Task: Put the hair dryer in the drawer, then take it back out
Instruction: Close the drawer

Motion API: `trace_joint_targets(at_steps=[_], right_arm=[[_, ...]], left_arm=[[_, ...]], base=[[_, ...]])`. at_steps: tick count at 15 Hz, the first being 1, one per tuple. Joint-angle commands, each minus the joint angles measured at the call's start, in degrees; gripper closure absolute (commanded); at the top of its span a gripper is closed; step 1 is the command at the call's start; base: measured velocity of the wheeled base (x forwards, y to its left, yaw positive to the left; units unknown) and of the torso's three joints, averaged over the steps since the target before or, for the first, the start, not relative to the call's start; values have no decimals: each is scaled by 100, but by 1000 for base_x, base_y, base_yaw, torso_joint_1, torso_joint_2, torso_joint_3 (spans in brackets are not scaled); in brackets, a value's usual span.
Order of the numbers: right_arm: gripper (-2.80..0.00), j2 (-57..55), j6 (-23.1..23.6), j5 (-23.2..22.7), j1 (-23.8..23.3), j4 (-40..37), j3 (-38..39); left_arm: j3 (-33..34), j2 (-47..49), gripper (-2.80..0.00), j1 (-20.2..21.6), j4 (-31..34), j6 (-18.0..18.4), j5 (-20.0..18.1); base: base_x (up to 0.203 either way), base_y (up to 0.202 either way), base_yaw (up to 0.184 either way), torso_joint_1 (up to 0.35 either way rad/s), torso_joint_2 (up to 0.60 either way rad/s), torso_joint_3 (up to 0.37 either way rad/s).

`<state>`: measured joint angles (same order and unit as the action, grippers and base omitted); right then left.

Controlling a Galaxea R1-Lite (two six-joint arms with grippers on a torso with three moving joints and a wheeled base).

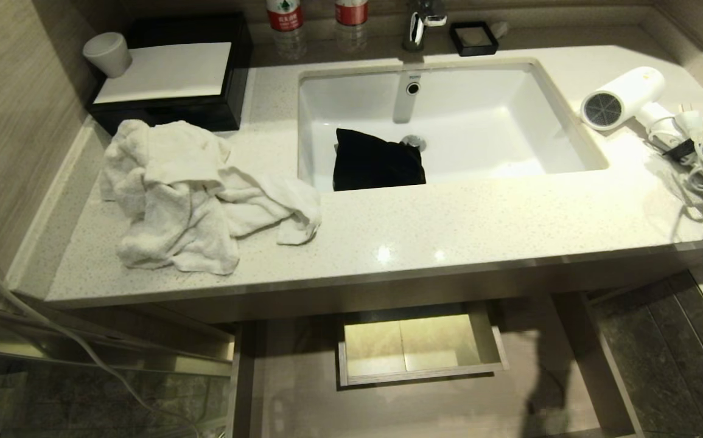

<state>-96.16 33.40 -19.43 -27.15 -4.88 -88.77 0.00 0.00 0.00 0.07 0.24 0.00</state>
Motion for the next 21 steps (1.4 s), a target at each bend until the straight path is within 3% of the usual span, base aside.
trace_joint_targets(at_steps=[1, 5, 9, 10, 15, 21], right_arm=[[-280, 780, 46, 3, -88, -6, 586], [-280, 1869, 90, 1, -112, -51, 1597], [-280, 2540, -15, 20, -229, -483, 2072], [0, 2636, -3, 24, -237, -556, 2150], [0, 2998, -5, 34, -229, -978, 2409], [0, 3016, -24, 44, -212, -893, 2488]], left_arm=[[7, -6, 0, 0, 1, 2, 0], [1, 0, 0, 0, 1, 2, 0], [9, 0, 0, 0, 1, 2, 0], [3, 0, 0, 0, 1, 2, 0], [0, 0, 0, 0, 1, 2, 0], [9, 0, 0, 0, 1, 2, 0]], base=[[0, 0, 0, -36, 39, -51], [0, 0, 0, -174, 62, -109], [0, 0, 0, -32, 9, -12], [0, 0, 0, 0, 0, 0], [0, 0, 0, 0, 0, 0], [0, 0, 0, 0, 0, 0]])
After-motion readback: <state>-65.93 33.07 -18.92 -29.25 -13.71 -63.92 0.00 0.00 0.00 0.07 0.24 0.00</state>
